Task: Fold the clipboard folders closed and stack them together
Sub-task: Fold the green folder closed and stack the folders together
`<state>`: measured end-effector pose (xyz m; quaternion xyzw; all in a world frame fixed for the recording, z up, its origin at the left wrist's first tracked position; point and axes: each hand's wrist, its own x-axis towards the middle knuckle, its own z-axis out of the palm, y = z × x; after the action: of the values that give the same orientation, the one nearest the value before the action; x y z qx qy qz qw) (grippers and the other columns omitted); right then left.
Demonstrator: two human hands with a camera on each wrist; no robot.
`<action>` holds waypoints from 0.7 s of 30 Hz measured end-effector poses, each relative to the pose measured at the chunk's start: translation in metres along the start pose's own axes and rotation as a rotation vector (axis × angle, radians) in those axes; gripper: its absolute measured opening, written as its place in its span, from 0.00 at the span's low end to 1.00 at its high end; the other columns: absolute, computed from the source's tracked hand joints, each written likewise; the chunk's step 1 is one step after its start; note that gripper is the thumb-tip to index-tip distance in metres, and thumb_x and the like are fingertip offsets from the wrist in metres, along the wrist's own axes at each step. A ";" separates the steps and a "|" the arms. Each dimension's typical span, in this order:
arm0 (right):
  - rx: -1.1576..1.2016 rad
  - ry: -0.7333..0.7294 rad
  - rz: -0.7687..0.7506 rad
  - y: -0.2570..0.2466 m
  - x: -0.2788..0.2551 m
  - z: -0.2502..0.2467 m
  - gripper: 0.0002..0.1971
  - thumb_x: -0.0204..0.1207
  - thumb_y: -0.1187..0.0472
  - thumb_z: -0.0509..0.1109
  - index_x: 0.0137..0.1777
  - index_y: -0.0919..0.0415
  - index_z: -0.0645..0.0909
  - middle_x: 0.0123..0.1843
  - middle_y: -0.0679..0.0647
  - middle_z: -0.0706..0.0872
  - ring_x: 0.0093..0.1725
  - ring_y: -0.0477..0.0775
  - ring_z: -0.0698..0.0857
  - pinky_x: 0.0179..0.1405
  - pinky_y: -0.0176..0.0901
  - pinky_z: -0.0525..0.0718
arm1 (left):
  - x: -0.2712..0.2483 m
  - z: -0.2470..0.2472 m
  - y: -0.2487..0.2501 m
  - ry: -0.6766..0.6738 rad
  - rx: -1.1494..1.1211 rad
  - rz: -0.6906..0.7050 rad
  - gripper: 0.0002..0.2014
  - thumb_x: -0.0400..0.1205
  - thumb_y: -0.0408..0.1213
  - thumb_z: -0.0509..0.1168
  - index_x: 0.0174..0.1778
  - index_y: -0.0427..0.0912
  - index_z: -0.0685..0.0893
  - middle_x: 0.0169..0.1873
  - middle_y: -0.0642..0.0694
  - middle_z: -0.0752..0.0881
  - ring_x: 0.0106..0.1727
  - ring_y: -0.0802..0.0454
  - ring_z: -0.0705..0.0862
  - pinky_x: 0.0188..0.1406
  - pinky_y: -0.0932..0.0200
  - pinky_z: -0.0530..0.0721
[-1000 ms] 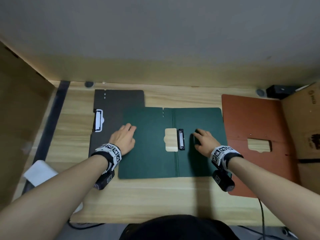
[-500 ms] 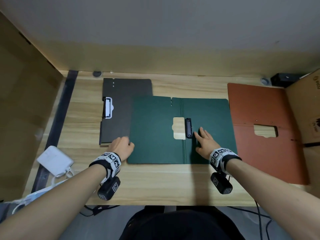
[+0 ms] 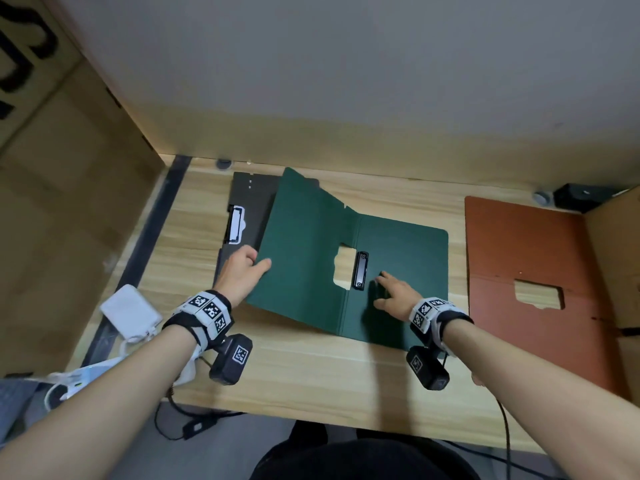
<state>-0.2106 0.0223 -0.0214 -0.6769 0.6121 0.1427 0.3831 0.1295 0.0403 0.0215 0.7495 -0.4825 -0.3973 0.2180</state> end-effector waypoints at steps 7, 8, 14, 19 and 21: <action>0.298 0.219 -0.036 0.028 -0.032 -0.057 0.23 0.81 0.57 0.67 0.75 0.59 0.74 0.76 0.57 0.78 0.74 0.58 0.77 0.76 0.51 0.72 | -0.034 0.026 0.098 -0.275 -0.064 0.293 0.18 0.83 0.48 0.65 0.31 0.44 0.71 0.25 0.51 0.72 0.29 0.54 0.71 0.35 0.56 0.69; 0.340 0.239 -0.055 0.035 -0.036 -0.064 0.20 0.82 0.57 0.67 0.73 0.59 0.77 0.72 0.57 0.81 0.71 0.58 0.80 0.74 0.53 0.75 | -0.036 0.036 0.110 -0.315 -0.076 0.322 0.19 0.85 0.50 0.62 0.31 0.42 0.73 0.26 0.51 0.75 0.30 0.54 0.74 0.37 0.56 0.72; 0.702 0.268 -0.086 0.061 -0.072 -0.095 0.24 0.88 0.47 0.52 0.64 0.64 0.82 0.55 0.61 0.90 0.52 0.57 0.87 0.54 0.43 0.82 | -0.045 0.103 0.161 -0.483 -0.040 0.329 0.15 0.87 0.44 0.58 0.42 0.40 0.84 0.39 0.42 0.91 0.39 0.51 0.86 0.39 0.59 0.78; 0.736 0.286 0.006 0.094 -0.078 -0.085 0.35 0.78 0.32 0.52 0.64 0.60 0.83 0.59 0.57 0.90 0.58 0.58 0.87 0.68 0.60 0.79 | -0.042 0.147 0.168 -0.441 0.046 0.288 0.07 0.85 0.39 0.59 0.50 0.46 0.83 0.40 0.48 0.92 0.46 0.46 0.90 0.42 0.52 0.85; 0.702 0.253 0.045 0.107 -0.078 -0.072 0.31 0.82 0.39 0.56 0.75 0.62 0.74 0.70 0.57 0.83 0.65 0.57 0.83 0.73 0.54 0.75 | -0.039 0.158 0.155 -0.388 0.098 0.240 0.08 0.84 0.38 0.58 0.50 0.49 0.83 0.40 0.51 0.91 0.46 0.46 0.89 0.46 0.49 0.86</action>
<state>-0.3475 0.0325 0.0411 -0.5030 0.6810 -0.1520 0.5100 -0.0919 0.0164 0.0534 0.6062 -0.6197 -0.4813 0.1301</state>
